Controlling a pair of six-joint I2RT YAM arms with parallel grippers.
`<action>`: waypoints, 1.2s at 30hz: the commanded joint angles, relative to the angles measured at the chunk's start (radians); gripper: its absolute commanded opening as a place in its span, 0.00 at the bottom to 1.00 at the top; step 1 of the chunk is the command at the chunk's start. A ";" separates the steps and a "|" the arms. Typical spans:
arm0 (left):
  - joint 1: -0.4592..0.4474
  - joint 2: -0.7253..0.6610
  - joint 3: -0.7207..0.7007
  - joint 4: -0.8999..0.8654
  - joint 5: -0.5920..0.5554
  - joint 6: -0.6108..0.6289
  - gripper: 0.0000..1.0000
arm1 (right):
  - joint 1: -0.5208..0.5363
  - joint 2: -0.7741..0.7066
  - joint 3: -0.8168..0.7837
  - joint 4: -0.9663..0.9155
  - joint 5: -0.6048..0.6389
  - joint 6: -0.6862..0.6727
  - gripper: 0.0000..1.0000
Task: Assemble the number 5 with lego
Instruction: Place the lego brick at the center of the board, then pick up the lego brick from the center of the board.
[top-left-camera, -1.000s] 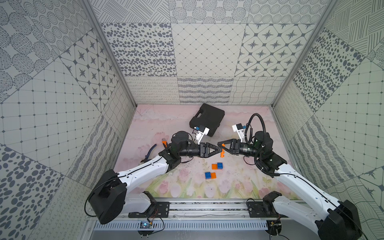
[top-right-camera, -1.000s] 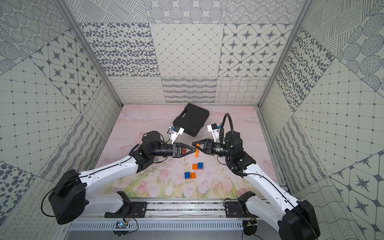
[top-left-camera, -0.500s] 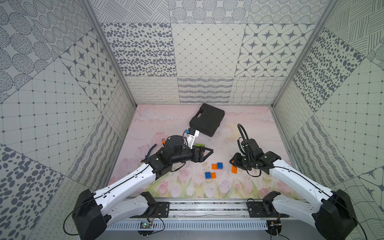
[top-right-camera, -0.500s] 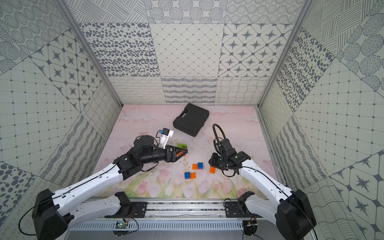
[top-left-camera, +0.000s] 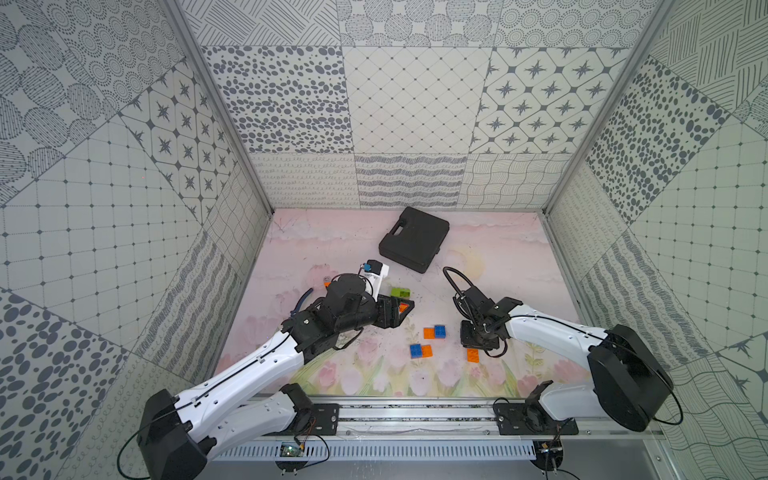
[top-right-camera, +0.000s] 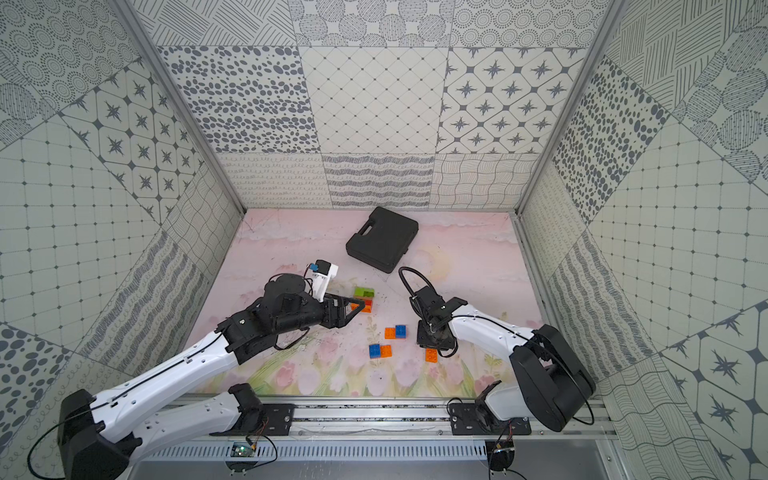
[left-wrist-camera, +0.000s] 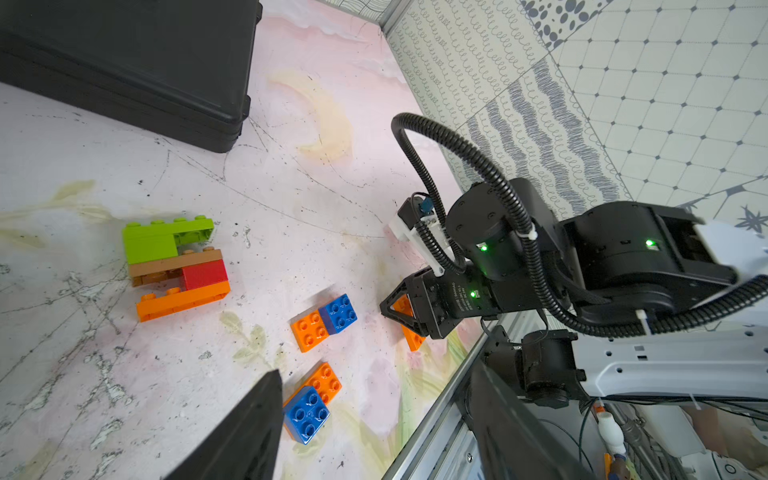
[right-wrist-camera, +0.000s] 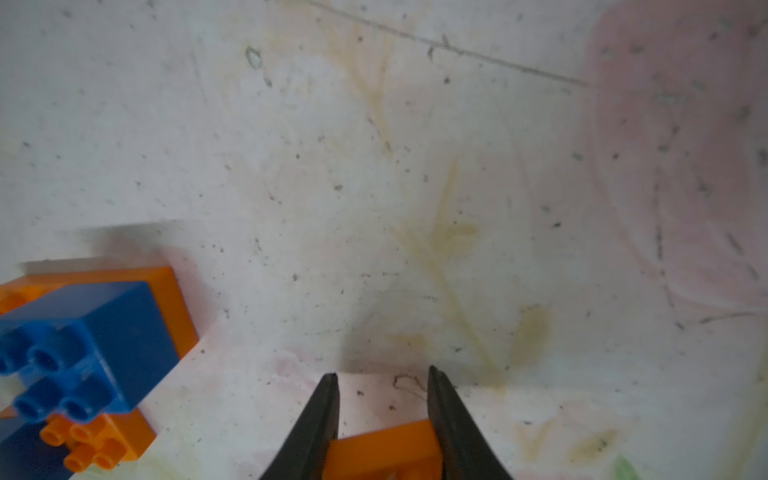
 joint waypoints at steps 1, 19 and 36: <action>-0.004 -0.015 0.004 -0.048 -0.060 0.044 0.75 | 0.004 0.037 0.032 -0.001 0.066 0.009 0.34; -0.005 0.000 0.017 -0.052 -0.045 0.032 0.76 | 0.004 -0.086 -0.042 -0.042 0.005 0.107 0.60; -0.004 -0.018 -0.010 -0.033 -0.040 0.013 0.76 | 0.140 -0.118 -0.105 0.115 -0.185 0.208 0.66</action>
